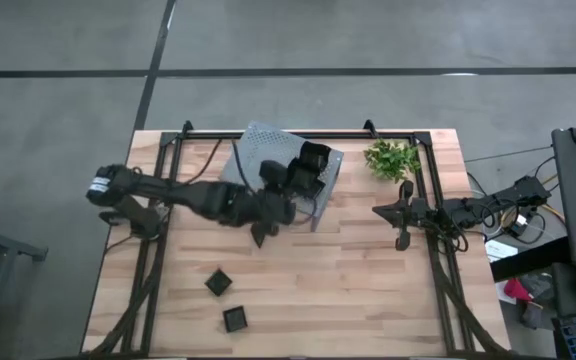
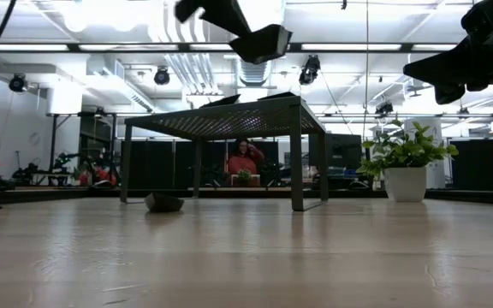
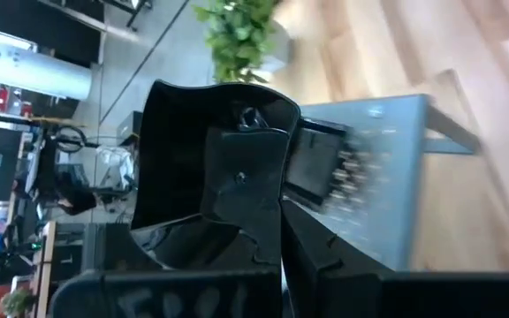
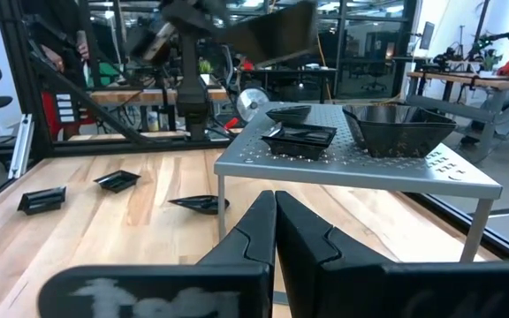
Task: Pick & Place Mini shaped plates
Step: Stack the distorted square plate into the distorted square plate on the shelf
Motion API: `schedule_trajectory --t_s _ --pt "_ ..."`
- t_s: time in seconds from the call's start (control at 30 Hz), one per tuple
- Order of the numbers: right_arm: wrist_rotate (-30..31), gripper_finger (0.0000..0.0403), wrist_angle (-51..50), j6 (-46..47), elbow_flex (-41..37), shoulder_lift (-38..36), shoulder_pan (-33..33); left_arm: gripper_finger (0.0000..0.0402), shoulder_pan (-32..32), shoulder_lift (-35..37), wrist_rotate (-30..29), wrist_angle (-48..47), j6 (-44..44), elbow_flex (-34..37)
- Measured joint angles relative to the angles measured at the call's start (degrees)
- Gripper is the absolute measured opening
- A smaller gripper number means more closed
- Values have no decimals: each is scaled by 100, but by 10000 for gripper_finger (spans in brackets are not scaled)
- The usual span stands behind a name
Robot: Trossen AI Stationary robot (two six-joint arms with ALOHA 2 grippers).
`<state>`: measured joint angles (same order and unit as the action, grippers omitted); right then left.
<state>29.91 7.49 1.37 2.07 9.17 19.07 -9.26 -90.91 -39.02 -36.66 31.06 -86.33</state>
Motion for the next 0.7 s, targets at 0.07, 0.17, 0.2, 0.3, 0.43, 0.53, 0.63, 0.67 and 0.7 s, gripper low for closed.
schedule_trajectory --t_s 0.07,0.17,0.2,0.3,0.43,0.53,0.63,0.67,0.7 --pt "0 8 -2 2 0 0 0 0 239 0 138 189 232 2" --pt "0 8 0 7 0 2 0 0 603 0 338 341 385 10" --pt "-1 8 -2 4 0 1 0 0 727 -2 523 409 433 12" --pt "0 8 0 8 0 2 0 0 1076 -8 1168 599 619 16" --pt "-1 8 -1 3 0 1 0 0 1411 -13 1747 780 707 -24" --pt "0 8 0 -2 0 0 0 0 1667 -13 2061 925 668 -40" --pt "0 8 0 6 0 0 0 0 1915 -72 2679 1297 488 26" --pt "-2 8 -2 -4 0 2 2 0 1962 -111 2722 1321 484 34" --pt "-1 8 0 -3 0 1 1 0 1990 -160 2708 1322 495 36"
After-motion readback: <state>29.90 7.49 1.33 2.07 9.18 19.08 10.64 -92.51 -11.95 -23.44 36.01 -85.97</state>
